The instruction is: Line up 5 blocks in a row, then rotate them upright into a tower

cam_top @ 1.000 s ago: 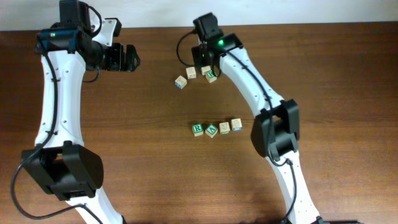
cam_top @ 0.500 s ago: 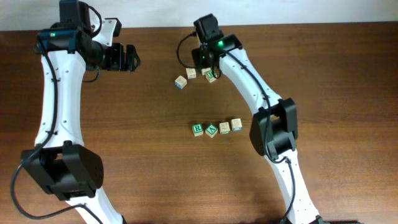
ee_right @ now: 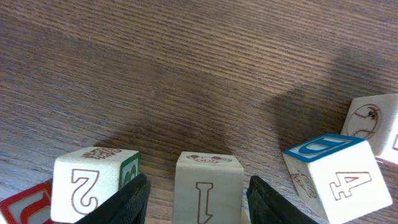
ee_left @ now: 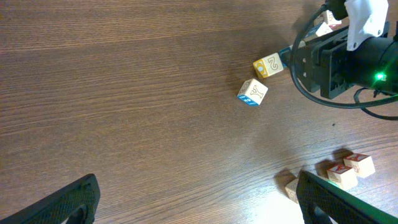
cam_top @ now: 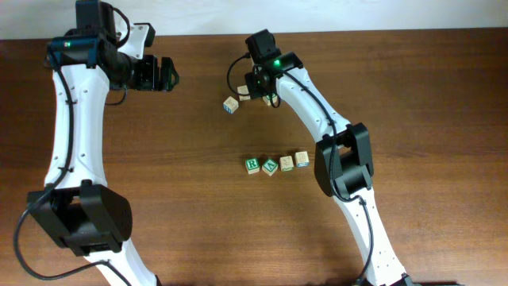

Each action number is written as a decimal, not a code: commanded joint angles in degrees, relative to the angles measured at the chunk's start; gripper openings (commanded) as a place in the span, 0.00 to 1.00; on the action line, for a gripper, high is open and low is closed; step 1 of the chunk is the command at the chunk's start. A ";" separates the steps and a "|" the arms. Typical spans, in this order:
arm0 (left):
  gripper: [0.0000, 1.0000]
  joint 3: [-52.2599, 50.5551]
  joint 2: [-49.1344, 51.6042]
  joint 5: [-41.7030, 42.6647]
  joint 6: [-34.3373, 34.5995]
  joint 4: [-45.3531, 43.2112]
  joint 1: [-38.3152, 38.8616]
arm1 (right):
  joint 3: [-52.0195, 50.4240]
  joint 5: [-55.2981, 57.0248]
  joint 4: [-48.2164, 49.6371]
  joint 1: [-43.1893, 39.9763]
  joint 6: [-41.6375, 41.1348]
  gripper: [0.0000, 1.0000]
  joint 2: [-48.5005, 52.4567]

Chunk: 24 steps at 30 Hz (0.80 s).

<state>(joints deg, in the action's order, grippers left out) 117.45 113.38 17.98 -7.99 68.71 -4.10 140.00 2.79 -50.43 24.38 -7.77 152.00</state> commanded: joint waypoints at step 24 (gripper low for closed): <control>0.99 0.94 0.17 0.02 -1.11 -0.11 0.20 | 8.57 -2.73 -3.37 -0.76 -0.20 0.32 -4.57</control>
<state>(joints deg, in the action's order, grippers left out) 117.45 113.38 18.00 -7.99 68.71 -4.10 143.48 2.22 -52.66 23.99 -7.70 152.07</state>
